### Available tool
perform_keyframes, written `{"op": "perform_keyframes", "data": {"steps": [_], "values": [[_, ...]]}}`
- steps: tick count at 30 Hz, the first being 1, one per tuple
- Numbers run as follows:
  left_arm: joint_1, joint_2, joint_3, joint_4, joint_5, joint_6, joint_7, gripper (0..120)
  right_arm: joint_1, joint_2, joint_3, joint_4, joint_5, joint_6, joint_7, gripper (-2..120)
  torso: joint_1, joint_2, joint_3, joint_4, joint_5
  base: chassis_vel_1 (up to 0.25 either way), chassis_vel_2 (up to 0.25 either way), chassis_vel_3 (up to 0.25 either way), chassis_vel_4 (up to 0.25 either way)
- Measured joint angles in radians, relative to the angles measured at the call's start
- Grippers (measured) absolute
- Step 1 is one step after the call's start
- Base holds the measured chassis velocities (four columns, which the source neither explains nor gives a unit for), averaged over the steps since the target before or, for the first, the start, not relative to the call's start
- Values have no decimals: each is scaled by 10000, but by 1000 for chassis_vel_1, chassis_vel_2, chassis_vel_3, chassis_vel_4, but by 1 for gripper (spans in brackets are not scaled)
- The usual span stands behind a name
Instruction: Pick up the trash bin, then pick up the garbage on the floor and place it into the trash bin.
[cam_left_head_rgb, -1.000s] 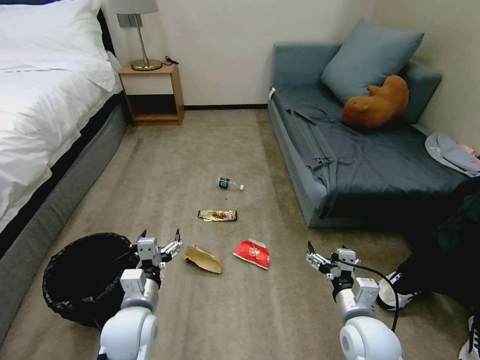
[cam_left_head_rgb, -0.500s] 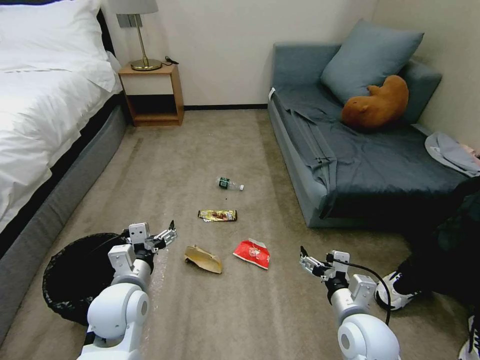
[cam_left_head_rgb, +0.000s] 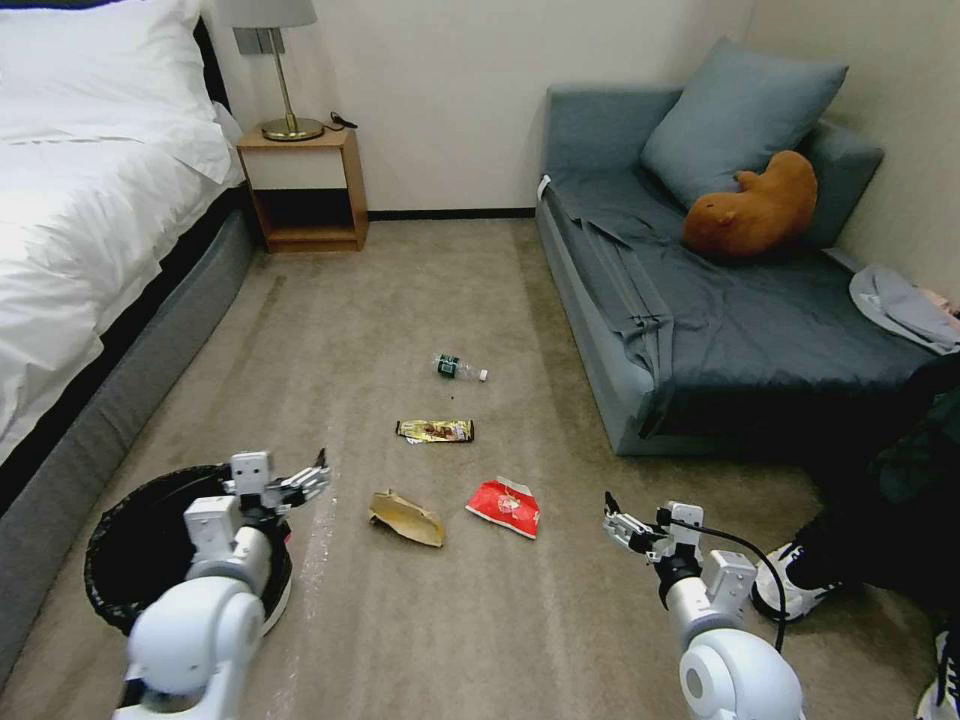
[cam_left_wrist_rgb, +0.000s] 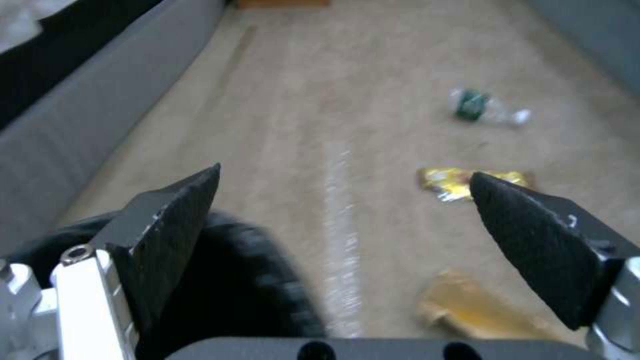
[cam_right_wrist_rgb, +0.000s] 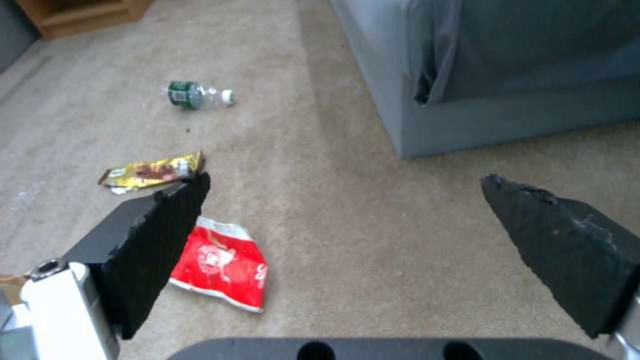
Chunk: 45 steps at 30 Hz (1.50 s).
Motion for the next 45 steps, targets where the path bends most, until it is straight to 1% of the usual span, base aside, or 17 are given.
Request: {"op": "perform_keyframes", "data": {"steps": [1, 2, 3, 4, 6, 10, 12, 13, 16, 17, 19, 20, 23, 26, 32, 39, 45], "values": [[63, 536, -278, 120, -352, 186, -125, 100, 26, -24, 93, -151, 18, 87, -32, 100, 0, 0, 0, 0, 2, 0, 0, 0, 0], [63, 536, -278, 120, -352, 186, -125, 100, 26, -24, 93, -151, 18, 87, -32, 100, 0, 0, 0, 0, 2, 0, 0, 0, 0], [89, 951, -446, 258, -466, 298, -134, 100, 17, -29, 158, -226, 37, 147, -52, 100, 0, 0, 0, 0, 1, 0, 0, 0, 0], [89, 951, -446, 258, -466, 298, -134, 100, 17, -29, 158, -226, 37, 147, -52, 100, 0, 0, 0, 0, 1, 0, 0, 0, 0], [67, 1639, -643, 668, -482, 424, 90, 100, -59, 92, 354, -385, 26, 291, -99, 100, 0, 0, 0, 0, 1, 0, 0, 0, 0], [156, 1984, -920, 857, -513, 528, 250, 100, -44, 180, 400, -559, -22, 377, -106, 100, 0, 0, 0, -5, 0, 0, 0, 0, 0], [483, 2180, -1367, 945, -519, 678, 596, 100, 58, 195, 327, -721, -45, 408, -109, 100, 0, 0, 0, -1, 2, 0, 0, 0, 0], [483, 2180, -1367, 945, -519, 678, 596, 100, 58, 195, 327, -721, -45, 408, -109, 100, 0, 0, 0, -1, 2, 0, 0, 0, 0], [1109, 2459, -2118, 1227, -206, 668, 1152, 100, 219, 135, 259, -832, -18, 413, -110, 100, 0, 0, 0, 0, 1, 0, 0, 0, 0], [1109, 2459, -2118, 1227, -206, 668, 1152, 100, 219, 135, 259, -832, -18, 413, -110, 100, 0, 0, 0, 0, 1, 0, 0, 0, 0], [1324, 2692, -2517, 1551, -30, 555, 1360, 100, 293, 88, 291, -872, 31, 413, -111, 100, 0, 0, 0, 3, 2, 0, 0, 0, 0], [1324, 2692, -2517, 1551, -30, 555, 1360, 100, 293, 88, 291, -872, 31, 413, -111, 100, 0, 0, 0, 3, 2, 0, 0, 0, 0], [1349, 3107, -2805, 2169, 58, 342, 1521, 100, 307, 91, 433, -918, 78, 444, -111, 100, 0, 0, 1, -4, -1, 0, 0, 0, 0], [1468, 3194, -3054, 2404, 121, 199, 1598, 100, 397, 112, 388, -1028, 85, 471, -115, 100, 0, 0, 0, -1, 3, 0, 0, 0, 0], [1554, 3101, -3096, 2550, 380, 71, 1680, 100, 509, 130, 240, -1139, 85, 488, -121, 100, 0, 0, 0, 0, 3, 0, 0, 0, 0], [1178, 2744, -2721, 3237, 1006, -185, 1690, 100, 601, 22, 186, -1187, 191, 533, -135, 100, 0, 0, 0, -1, 3, 0, 0, 0, 0], [867, 2682, -2399, 3986, 1241, -355, 1670, 100, 593, -71, 195, -1188, 363, 626, -164, 100, 0, 0, 0, -1, 2, 0, 0, 0, 0]]}}
